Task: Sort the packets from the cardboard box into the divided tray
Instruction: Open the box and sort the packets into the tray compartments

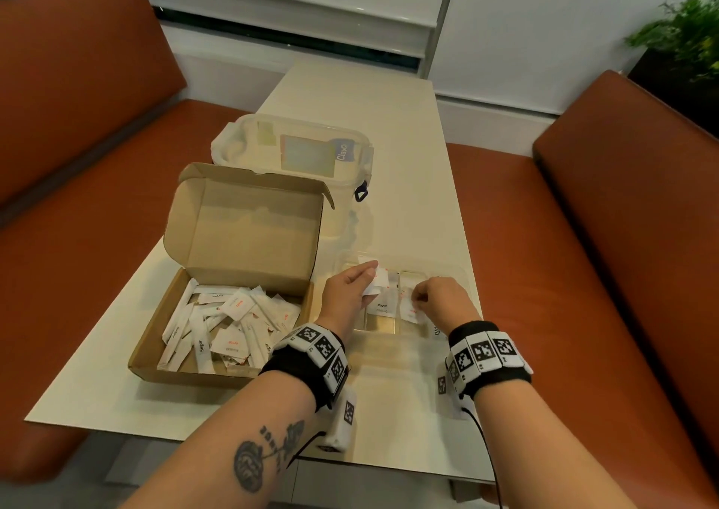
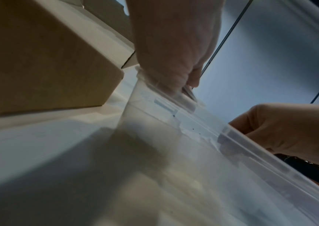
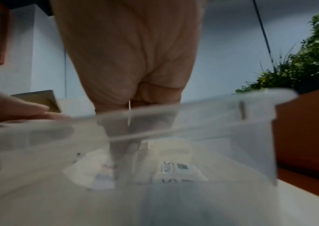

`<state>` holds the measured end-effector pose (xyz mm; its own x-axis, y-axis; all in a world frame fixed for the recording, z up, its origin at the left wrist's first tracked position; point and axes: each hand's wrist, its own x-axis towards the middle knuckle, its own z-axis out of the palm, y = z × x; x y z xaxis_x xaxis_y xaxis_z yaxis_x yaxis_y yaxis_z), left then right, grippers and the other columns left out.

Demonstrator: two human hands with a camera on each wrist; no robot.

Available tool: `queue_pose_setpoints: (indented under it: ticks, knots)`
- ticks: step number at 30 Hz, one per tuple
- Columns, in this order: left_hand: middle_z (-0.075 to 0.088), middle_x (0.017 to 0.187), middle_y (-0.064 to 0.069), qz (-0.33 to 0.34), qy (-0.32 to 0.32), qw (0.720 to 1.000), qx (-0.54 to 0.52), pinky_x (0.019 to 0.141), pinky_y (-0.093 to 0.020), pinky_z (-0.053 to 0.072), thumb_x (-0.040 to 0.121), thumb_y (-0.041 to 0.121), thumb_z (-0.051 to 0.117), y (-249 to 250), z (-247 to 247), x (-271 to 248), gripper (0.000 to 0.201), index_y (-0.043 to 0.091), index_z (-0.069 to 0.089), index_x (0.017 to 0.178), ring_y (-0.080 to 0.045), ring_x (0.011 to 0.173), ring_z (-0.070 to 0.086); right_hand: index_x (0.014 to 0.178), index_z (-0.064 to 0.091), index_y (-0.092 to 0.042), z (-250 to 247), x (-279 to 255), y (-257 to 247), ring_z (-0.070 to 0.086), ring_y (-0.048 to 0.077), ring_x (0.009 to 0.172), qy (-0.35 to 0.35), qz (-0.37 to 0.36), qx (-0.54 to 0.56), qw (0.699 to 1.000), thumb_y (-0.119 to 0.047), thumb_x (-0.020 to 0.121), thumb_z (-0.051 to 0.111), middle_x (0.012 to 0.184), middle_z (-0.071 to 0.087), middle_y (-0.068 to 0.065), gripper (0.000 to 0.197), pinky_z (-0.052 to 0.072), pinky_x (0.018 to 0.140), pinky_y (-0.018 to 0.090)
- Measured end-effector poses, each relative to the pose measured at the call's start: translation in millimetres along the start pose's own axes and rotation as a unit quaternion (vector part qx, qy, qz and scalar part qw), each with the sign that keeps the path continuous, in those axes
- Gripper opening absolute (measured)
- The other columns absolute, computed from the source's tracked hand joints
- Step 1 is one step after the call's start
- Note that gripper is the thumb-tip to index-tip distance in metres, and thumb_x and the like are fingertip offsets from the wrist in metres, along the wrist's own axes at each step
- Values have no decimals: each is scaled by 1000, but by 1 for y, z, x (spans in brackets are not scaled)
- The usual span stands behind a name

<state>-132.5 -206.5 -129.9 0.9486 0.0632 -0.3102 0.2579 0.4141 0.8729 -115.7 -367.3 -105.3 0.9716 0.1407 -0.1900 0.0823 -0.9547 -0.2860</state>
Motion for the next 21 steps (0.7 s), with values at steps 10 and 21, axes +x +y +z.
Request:
queue_pose_setpoints:
  ticks: [10,21]
  knots:
    - [63,110,0,8,-4,1000,20,89,-27,51,94,10,55,-1,-1,0,25,10,65,117,-17,108,58,101,69,-11,14,5,1,63,23,93,-17,-16,-72,997,-3,90,49,102,68,6,25,46,79,25]
    - [61,117,-3,2,-9,999,39,88,-26,51,95,9,54,-1,-2,1,24,11,66,116,-21,115,57,75,44,-16,31,1,6,45,20,69,62,-8,-39,997,-2,84,49,75,48,0,17,33,60,25]
